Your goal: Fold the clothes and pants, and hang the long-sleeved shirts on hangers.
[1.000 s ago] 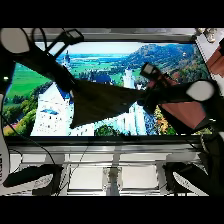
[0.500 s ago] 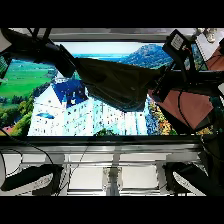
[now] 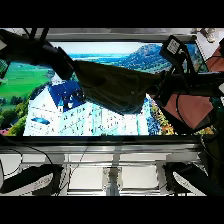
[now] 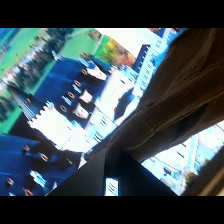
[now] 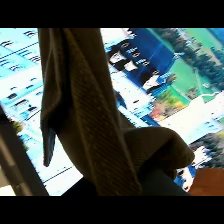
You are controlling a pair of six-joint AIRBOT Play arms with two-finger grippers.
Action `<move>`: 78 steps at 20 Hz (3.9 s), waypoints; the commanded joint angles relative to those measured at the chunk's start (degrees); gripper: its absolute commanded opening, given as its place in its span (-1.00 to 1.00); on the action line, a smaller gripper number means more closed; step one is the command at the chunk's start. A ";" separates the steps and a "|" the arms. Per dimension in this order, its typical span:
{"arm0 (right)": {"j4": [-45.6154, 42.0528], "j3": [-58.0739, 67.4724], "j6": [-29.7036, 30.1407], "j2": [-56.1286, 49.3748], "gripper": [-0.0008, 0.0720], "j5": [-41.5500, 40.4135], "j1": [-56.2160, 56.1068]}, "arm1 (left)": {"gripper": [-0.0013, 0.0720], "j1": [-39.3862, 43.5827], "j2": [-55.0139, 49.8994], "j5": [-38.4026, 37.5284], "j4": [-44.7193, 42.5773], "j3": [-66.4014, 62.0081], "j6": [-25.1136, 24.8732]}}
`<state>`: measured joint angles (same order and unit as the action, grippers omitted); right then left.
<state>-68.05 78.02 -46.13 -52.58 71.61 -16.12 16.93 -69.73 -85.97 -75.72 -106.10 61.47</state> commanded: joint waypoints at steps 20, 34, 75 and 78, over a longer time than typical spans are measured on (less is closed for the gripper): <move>16.55 23.76 -20.63 -23.28 -0.93 32.26 0.04 | -0.82 -7.96 -6.51 -19.43 -11.21 1.07 21.90; -10.49 23.76 -17.20 -38.49 -0.93 -8.76 0.04 | -0.82 -5.88 -18.93 21.03 -18.43 1.09 14.43; 14.73 8.33 -10.82 -39.87 0.70 9.40 2.16 | 0.17 -12.55 -2.01 8.63 -18.51 28.04 2.16; 18.43 8.35 -12.92 -43.43 0.70 4.33 4.66 | 0.17 -21.33 -0.76 8.81 -9.53 28.06 8.44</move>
<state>-54.63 86.13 -57.49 -93.58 83.05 -13.34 2.39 -72.36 -79.02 -92.14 -78.08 62.13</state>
